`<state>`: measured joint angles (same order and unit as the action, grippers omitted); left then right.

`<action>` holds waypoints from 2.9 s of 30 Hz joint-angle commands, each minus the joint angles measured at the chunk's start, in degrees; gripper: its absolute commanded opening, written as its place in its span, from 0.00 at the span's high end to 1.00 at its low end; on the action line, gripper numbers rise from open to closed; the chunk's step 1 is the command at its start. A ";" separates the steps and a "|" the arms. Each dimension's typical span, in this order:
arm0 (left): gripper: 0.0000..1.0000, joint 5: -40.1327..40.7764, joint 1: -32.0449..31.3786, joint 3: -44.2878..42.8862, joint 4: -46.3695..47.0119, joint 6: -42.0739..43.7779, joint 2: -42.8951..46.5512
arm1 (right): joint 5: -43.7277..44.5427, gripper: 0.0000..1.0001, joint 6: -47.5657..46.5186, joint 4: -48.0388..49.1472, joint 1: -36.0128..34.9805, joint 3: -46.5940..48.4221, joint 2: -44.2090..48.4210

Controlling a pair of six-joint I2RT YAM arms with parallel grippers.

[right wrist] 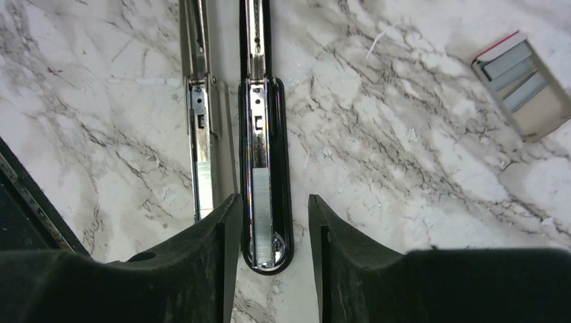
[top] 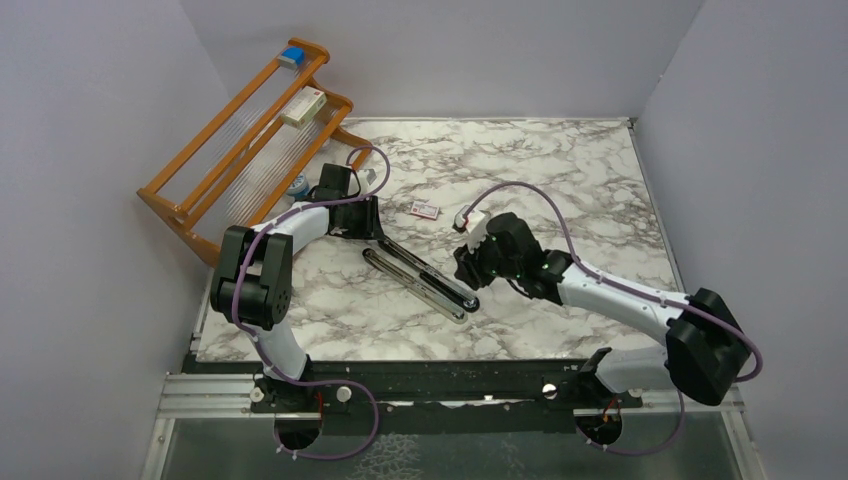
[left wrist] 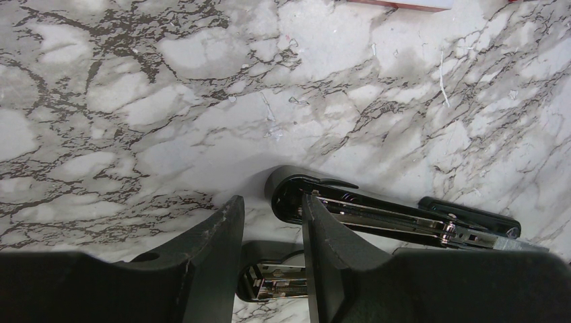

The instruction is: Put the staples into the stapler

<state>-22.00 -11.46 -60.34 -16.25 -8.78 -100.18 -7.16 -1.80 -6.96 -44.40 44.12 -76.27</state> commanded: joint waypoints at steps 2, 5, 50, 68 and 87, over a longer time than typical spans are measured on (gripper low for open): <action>0.60 1.33 0.08 0.06 -1.07 0.45 1.78 | -4.07 0.50 -3.65 5.59 0.02 -3.07 3.06; 0.57 0.65 0.13 0.59 0.10 0.05 3.70 | -4.04 0.44 -5.29 5.93 0.02 -3.90 2.43; 0.40 5.00 0.21 10.14 0.92 -10.03 26.31 | -2.89 0.52 1.14 -1.97 -7.97 0.80 -9.61; 0.40 6.51 0.19 11.85 0.66 -11.21 28.63 | 5.87 0.72 4.01 -4.21 -11.41 -1.24 -6.90; 0.36 7.48 0.26 15.39 2.20 -14.58 30.59 | 5.03 0.87 5.13 -6.90 -11.65 -0.25 -9.76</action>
<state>-15.75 -11.46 -46.59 -15.88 -21.23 -71.40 -3.25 2.85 -12.08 -55.55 43.53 -84.77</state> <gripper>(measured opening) 0.612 0.213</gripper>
